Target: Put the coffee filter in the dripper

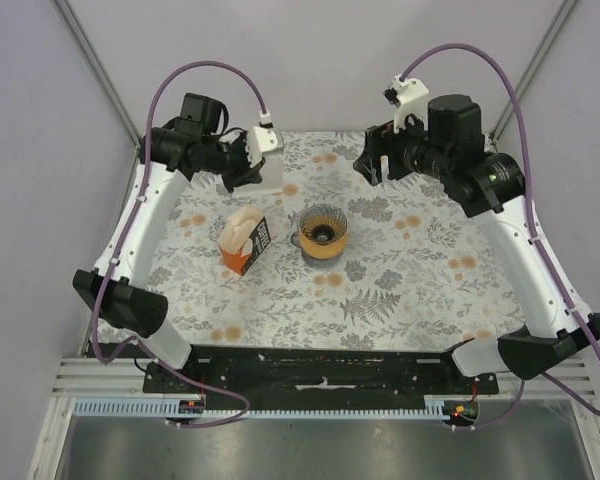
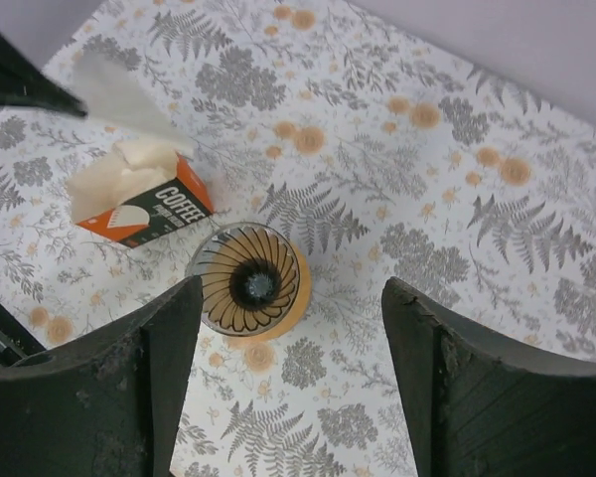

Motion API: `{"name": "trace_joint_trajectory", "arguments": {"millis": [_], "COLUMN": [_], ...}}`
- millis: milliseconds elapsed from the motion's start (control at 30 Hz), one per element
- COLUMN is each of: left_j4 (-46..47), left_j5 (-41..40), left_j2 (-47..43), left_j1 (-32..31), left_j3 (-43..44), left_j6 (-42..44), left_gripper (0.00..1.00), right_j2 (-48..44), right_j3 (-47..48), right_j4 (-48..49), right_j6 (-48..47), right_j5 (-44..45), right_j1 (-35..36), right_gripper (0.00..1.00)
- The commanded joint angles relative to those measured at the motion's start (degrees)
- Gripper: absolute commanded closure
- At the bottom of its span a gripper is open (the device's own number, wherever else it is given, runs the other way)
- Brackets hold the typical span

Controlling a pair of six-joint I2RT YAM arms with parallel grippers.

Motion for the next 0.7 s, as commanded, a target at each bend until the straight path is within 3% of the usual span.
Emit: {"name": "trace_joint_trajectory", "arguments": {"millis": [0, 233, 533, 667], "left_j4": [-15.31, -20.33, -22.01, -21.58], "left_j5": [5.20, -4.71, -17.80, -23.79], "left_j2": [-4.16, -4.69, -2.93, -3.46], "left_j1": [-5.14, -19.63, -32.55, -40.29], "left_j3": [0.39, 1.97, 5.58, 4.01], "left_j6": [16.68, 16.70, 14.32, 16.69], "left_gripper": [0.98, 0.98, 0.98, 0.98], "right_j2": [-0.75, 0.04, 3.12, 1.89], "right_j3": [4.39, 5.19, 2.82, -2.35], "right_j4": [0.58, -1.71, -3.38, 0.04], "right_j6": [-3.71, -5.65, -3.89, -2.14], "right_j5": [-5.33, -10.42, -28.70, -35.73], "right_j1": [0.28, 0.19, 0.28, 0.37], "right_gripper": [0.19, 0.16, 0.12, 0.17]}}
